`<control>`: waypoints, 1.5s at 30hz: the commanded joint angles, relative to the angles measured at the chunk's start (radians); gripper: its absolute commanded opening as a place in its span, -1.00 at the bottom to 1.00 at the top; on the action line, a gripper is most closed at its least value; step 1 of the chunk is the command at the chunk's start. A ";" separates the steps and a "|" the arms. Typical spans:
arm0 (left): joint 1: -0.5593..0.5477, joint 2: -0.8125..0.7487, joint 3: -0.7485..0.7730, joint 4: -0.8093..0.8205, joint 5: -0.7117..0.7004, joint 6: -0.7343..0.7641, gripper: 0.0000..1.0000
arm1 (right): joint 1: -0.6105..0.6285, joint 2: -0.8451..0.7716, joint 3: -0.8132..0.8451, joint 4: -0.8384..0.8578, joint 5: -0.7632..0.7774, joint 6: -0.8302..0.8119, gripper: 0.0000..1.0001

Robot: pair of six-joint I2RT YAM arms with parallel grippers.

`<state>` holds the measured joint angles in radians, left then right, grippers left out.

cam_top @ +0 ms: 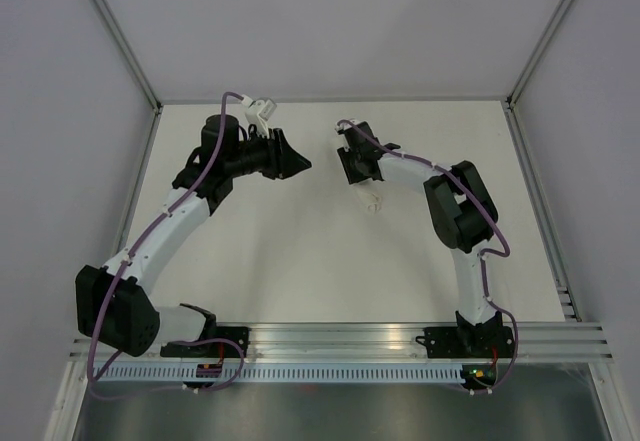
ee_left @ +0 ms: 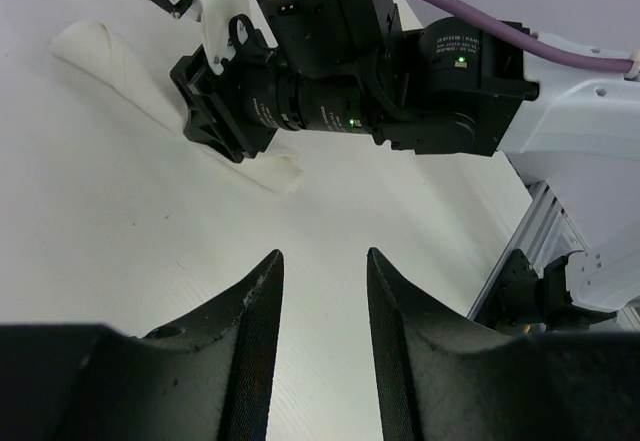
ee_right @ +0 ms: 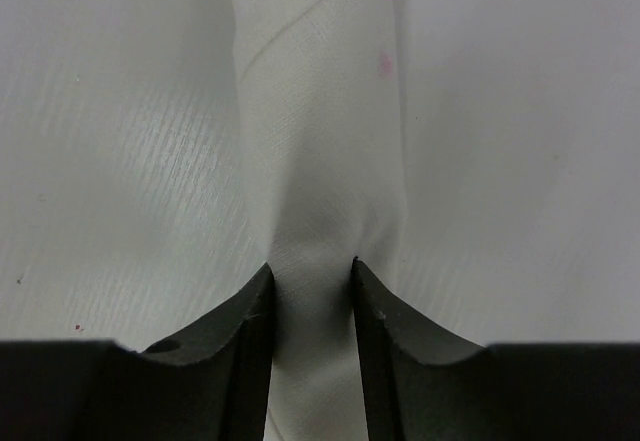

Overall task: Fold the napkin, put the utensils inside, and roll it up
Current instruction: Roll the napkin with the utensil

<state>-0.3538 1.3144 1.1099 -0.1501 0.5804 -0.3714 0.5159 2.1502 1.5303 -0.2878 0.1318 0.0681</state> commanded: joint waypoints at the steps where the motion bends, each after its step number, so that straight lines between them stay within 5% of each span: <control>1: -0.001 -0.023 -0.005 -0.012 0.033 -0.054 -0.11 | -0.019 0.073 -0.033 -0.206 -0.004 0.030 -0.17; 33: -0.002 0.068 0.024 -0.032 0.044 -0.026 -0.11 | -0.071 0.030 0.300 -0.378 -0.221 0.018 0.14; 45: -0.001 0.097 0.028 -0.031 0.016 -0.027 -0.11 | -0.168 -0.071 0.275 -0.347 -0.366 -0.002 0.19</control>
<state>-0.3538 1.4139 1.1061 -0.1844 0.6033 -0.3775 0.3885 2.1712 1.8050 -0.6006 -0.1810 0.0551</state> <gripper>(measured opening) 0.441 0.593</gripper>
